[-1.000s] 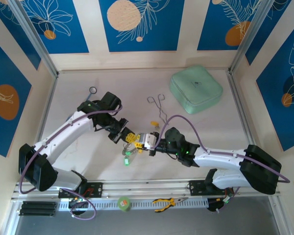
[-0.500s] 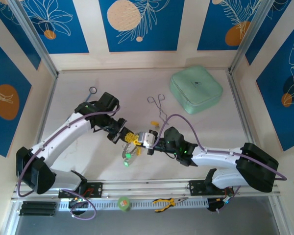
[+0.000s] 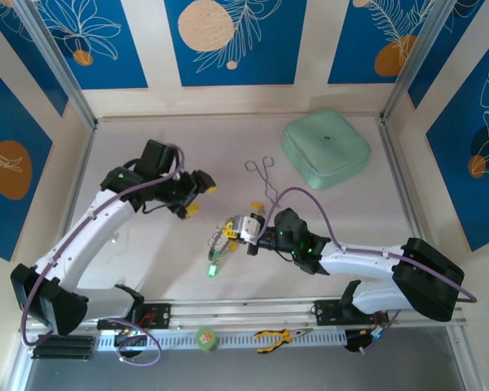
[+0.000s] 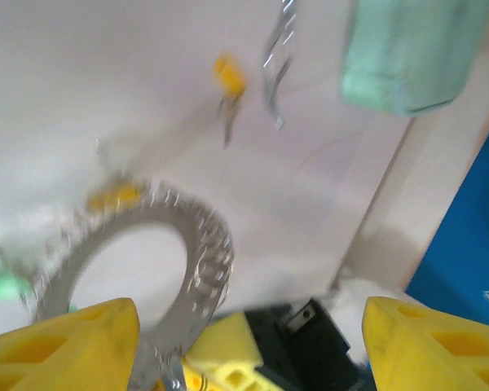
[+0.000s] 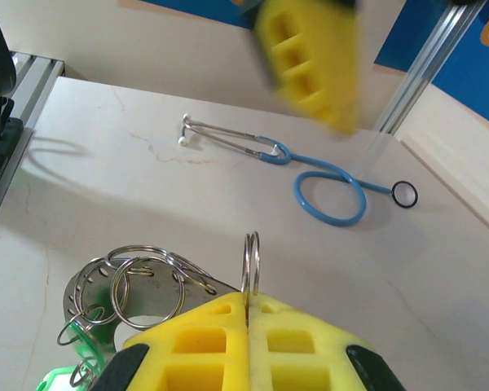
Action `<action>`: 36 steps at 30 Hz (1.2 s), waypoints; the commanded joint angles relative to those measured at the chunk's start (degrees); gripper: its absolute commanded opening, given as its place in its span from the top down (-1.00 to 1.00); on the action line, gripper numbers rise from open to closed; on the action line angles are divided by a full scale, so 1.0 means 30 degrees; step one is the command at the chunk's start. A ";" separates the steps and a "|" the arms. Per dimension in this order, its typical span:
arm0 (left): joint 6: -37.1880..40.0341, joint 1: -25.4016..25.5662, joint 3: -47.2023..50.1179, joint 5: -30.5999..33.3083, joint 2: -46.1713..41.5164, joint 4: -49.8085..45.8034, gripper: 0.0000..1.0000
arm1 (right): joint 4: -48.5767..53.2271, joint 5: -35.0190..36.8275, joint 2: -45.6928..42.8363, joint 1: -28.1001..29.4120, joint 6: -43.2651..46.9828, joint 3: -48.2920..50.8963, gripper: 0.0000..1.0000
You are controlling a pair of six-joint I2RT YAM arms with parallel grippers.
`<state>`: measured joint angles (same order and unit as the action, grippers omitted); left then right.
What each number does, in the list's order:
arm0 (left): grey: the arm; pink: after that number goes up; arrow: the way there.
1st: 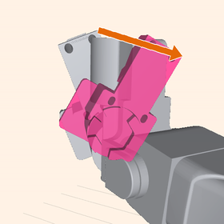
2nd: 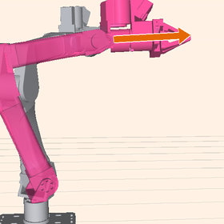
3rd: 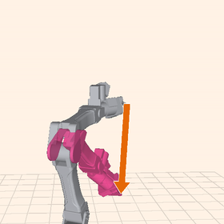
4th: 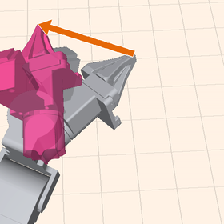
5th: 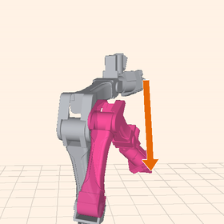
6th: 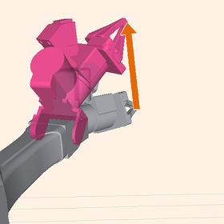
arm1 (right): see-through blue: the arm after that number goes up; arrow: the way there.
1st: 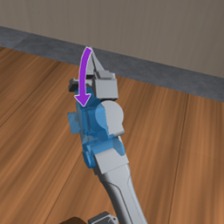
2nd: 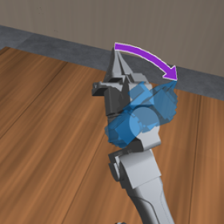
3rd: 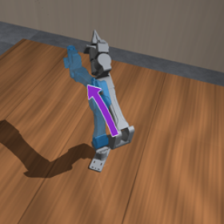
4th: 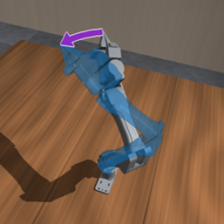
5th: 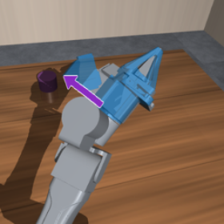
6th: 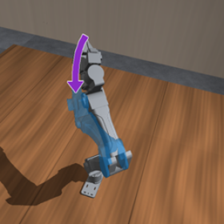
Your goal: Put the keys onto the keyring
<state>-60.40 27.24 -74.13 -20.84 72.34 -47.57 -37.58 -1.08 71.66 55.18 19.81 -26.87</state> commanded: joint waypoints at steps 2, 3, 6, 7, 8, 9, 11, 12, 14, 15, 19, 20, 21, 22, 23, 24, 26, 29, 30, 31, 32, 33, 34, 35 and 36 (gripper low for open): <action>1.2923 -0.0109 -0.1148 0.2609 -0.0338 0.2478 -0.34 | 0.1074 -0.1054 -0.1287 -0.0455 -0.0436 0.0022 1.00; 1.5476 -0.0106 -0.0639 0.2357 -0.0770 0.3096 -0.32 | 0.1442 -0.1208 -0.1490 -0.0608 -0.0477 0.0023 1.00; 2.2708 -0.0063 0.2090 0.0779 -0.2747 0.5293 -0.19 | 0.2477 -0.1585 -0.1857 -0.0984 -0.0381 -0.0146 1.00; 2.4819 -0.0021 0.3208 -0.0300 -0.3522 0.5969 -0.12 | 0.2878 -0.1673 -0.1961 -0.1063 -0.0299 -0.0286 1.00; 2.7137 -0.0003 0.4611 -0.1404 -0.4443 0.6857 -0.06 | 0.3355 -0.1795 -0.2077 -0.1142 -0.0155 -0.0437 1.00; 2.9040 0.0087 0.5954 -0.2102 -0.5403 0.7676 -0.05 | 0.3731 -0.1861 -0.2165 -0.1180 -0.0029 -0.0587 1.00; 3.1249 0.0205 0.7651 -0.3407 -0.6476 0.8657 0.00 | 0.4650 -0.2015 -0.2307 -0.1278 0.0212 -0.0958 1.00; 3.2152 0.0249 0.8143 -0.4113 -0.6672 0.8766 0.01 | 0.5285 -0.2085 -0.2374 -0.1327 0.0345 -0.1223 1.00; 3.3607 0.0410 0.8492 -0.4984 -0.6427 0.8392 0.02 | 0.6156 -0.2215 -0.2437 -0.1338 0.0583 -0.1625 1.00; 3.4118 0.0621 0.8459 -0.5179 -0.6066 0.8182 0.03 | 0.6576 -0.2297 -0.2494 -0.1345 0.0733 -0.1827 1.00; 3.5808 0.1923 0.8320 -0.5448 -0.4769 0.7565 0.07 | 0.7846 -0.2354 -0.2609 -0.1351 0.1089 -0.2412 1.00; 3.6275 0.2307 0.8278 -0.5296 -0.4475 0.7302 0.08 | 0.8038 -0.2284 -0.2620 -0.1342 0.1138 -0.2507 1.00; 3.6659 0.2497 0.8209 -0.5225 -0.4279 0.7064 0.10 | 0.8203 -0.2262 -0.2616 -0.1364 0.1130 -0.2633 1.00; 3.6812 0.2575 0.8186 -0.5177 -0.4115 0.7014 0.13 | 0.8353 -0.2219 -0.2616 -0.1343 0.1130 -0.2720 1.00; 3.6931 0.2618 0.8198 -0.5207 -0.3995 0.7010 0.16 | 0.8501 -0.2189 -0.2616 -0.1317 0.1130 -0.2829 1.00; 3.7057 0.2658 0.8230 -0.5319 -0.3905 0.7012 0.18 | 0.8589 -0.2188 -0.2588 -0.1315 0.1134 -0.2925 1.00; 3.7291 0.2740 0.8190 -0.5434 -0.3687 0.6856 0.20 | 0.8761 -0.2137 -0.2558 -0.1273 0.1130 -0.3065 1.00; 3.7532 0.2837 0.8160 -0.5461 -0.3407 0.6530 0.23 | 0.8920 -0.2128 -0.2529 -0.1225 0.1130 -0.3229 1.00; 3.7536 0.2857 0.8228 -0.5411 -0.3321 0.6590 0.24 | 0.8931 -0.2152 -0.2498 -0.1206 0.1132 -0.3309 1.00; 3.7533 0.2872 0.8271 -0.5310 -0.3261 0.6621 0.24 | 0.8966 -0.2130 -0.2501 -0.1207 0.1145 -0.3340 1.00; 3.7487 0.2898 0.8346 -0.5176 -0.3198 0.6787 0.23 | 0.9010 -0.2159 -0.2515 -0.1170 0.1175 -0.3375 1.00; 3.7435 0.2973 0.8424 -0.5031 -0.3121 0.6968 0.23 | 0.9012 -0.2181 -0.2524 -0.1181 0.1160 -0.3390 1.00; 3.7351 0.3003 0.8503 -0.4912 -0.3078 0.7185 0.23 | 0.9014 -0.2188 -0.2500 -0.1169 0.1160 -0.3431 1.00; 3.7157 0.3069 0.8558 -0.4866 -0.2994 0.7510 0.23 | 0.8983 -0.2188 -0.2506 -0.1167 0.1163 -0.3426 1.00; 3.6912 0.3103 0.8649 -0.4886 -0.2922 0.7859 0.23 | 0.8936 -0.2203 -0.2470 -0.1170 0.1150 -0.3430 1.00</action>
<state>49.95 35.86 -48.99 -34.48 63.09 -25.69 -10.15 -6.48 65.14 51.35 22.50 -34.74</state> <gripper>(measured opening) 0.384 0.054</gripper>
